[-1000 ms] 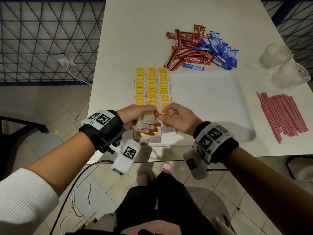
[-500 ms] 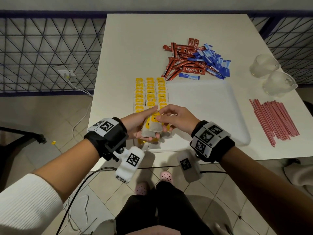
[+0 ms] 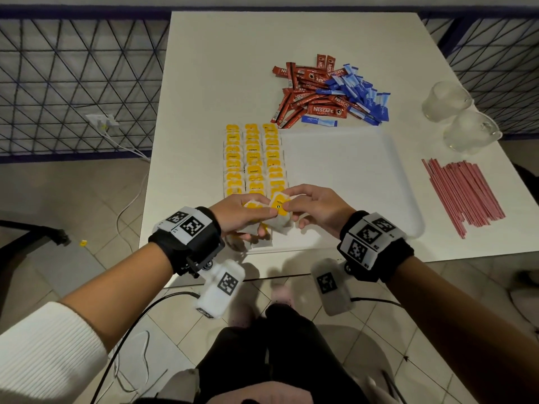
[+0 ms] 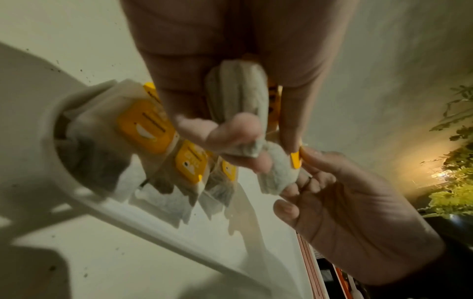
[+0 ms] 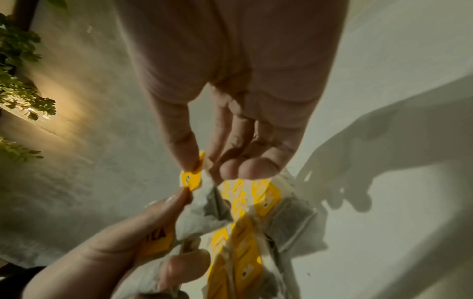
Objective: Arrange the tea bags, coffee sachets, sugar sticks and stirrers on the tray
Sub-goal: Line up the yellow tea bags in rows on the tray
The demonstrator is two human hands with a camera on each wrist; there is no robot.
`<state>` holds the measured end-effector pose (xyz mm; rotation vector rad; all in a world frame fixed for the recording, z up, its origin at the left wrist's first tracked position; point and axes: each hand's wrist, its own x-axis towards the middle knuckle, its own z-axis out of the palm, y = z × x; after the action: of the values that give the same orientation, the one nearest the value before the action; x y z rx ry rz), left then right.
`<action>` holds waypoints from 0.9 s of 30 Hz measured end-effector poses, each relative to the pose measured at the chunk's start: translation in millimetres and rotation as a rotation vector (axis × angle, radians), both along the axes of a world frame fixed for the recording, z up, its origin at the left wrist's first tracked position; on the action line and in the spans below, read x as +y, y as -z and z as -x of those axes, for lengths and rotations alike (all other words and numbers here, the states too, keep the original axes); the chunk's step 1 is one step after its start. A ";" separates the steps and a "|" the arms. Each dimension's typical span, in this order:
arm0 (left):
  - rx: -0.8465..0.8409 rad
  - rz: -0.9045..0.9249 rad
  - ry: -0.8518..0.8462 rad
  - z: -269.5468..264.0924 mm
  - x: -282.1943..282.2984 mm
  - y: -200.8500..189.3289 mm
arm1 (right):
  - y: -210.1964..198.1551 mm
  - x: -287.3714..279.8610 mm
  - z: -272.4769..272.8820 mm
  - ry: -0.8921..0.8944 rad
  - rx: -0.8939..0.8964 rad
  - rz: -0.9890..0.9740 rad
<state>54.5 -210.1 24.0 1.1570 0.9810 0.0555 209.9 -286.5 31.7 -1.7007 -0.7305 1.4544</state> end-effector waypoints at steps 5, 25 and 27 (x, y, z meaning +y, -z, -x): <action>0.042 -0.033 0.009 -3.7 -4.9 3.7 | 5.3 -6.1 -3.1 0.013 0.025 0.000; 0.278 -0.237 0.228 2.7 -1.6 7.1 | 40.8 18.2 -13.6 -0.319 -0.465 0.089; 0.311 -0.298 0.211 3.2 1.7 7.5 | 40.4 19.5 -13.6 -0.314 -0.468 0.077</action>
<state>51.3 -208.4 16.5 1.5715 1.1425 -0.1563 223.5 -267.1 -8.7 -2.0880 -1.2530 1.3044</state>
